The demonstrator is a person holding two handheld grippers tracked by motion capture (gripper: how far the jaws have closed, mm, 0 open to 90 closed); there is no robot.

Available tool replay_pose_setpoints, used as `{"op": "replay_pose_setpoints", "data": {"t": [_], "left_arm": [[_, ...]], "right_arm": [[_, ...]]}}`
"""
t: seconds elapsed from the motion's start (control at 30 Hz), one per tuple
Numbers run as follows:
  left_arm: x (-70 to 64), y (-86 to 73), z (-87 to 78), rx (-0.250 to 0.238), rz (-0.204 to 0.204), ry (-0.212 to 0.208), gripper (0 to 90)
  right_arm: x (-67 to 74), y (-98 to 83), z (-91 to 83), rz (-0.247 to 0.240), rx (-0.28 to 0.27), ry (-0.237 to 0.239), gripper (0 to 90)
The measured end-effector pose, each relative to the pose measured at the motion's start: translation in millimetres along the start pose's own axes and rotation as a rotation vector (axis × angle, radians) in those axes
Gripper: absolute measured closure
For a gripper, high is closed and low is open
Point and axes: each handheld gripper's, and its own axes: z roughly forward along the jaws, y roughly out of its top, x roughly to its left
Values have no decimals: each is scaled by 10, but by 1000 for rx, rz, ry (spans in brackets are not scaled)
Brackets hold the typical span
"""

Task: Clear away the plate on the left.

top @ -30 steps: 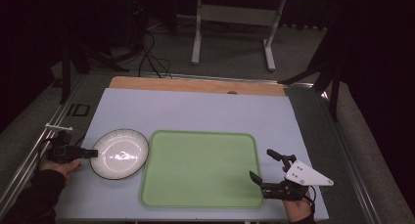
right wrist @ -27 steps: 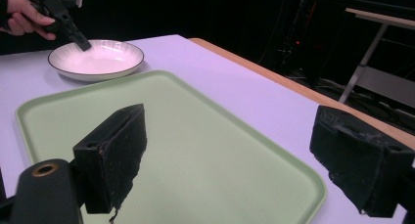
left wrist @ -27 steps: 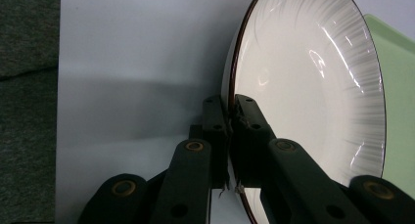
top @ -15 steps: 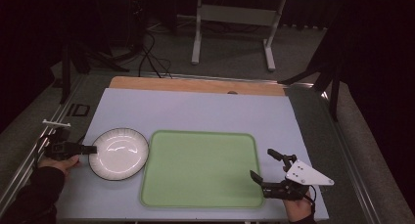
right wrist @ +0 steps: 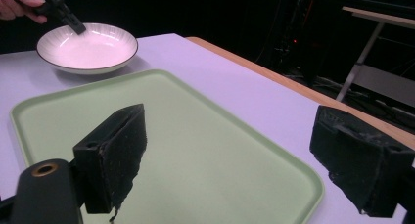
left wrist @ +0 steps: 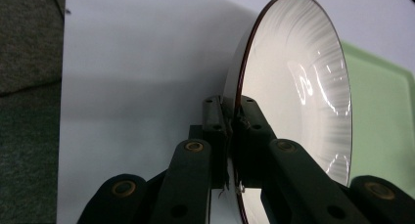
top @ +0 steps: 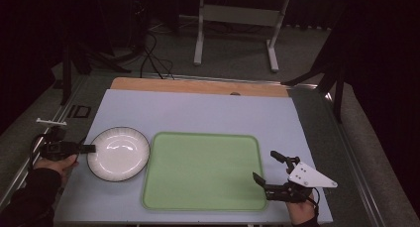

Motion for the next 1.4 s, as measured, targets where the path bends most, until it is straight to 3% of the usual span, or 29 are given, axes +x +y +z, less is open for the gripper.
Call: {"op": "replay_pose_setpoints", "data": {"t": [0.33, 0.57, 0.73, 0.93, 1.1, 1.17, 1.37, 1.4], "left_arm": [[-179, 59, -74, -19, 9, -25, 854], [-363, 114, -106, -11, 50, -24, 854], [-475, 140, -104, -2, 78, -47, 854], [-657, 168, -35, 9, 100, -60, 854], [-847, 200, 70, 36, 145, -82, 853], [-847, 200, 70, 36, 145, -82, 854], [-1131, 243, 207, 63, 192, -111, 854], [-1131, 243, 207, 63, 192, -111, 853]], "right_arm": [[-6, -2, 0, 5, -4, -1, 135], [-13, -5, -2, 7, -5, -3, 135], [-10, -2, -4, 5, -5, -3, 135], [-11, 4, -12, 6, -7, -1, 134], [-18, 6, -22, 2, -12, -3, 134], [-19, 7, -24, 3, -12, -3, 134], [-19, 10, -29, 7, -15, -3, 132], [-19, 10, -29, 7, -15, -3, 132]]}}
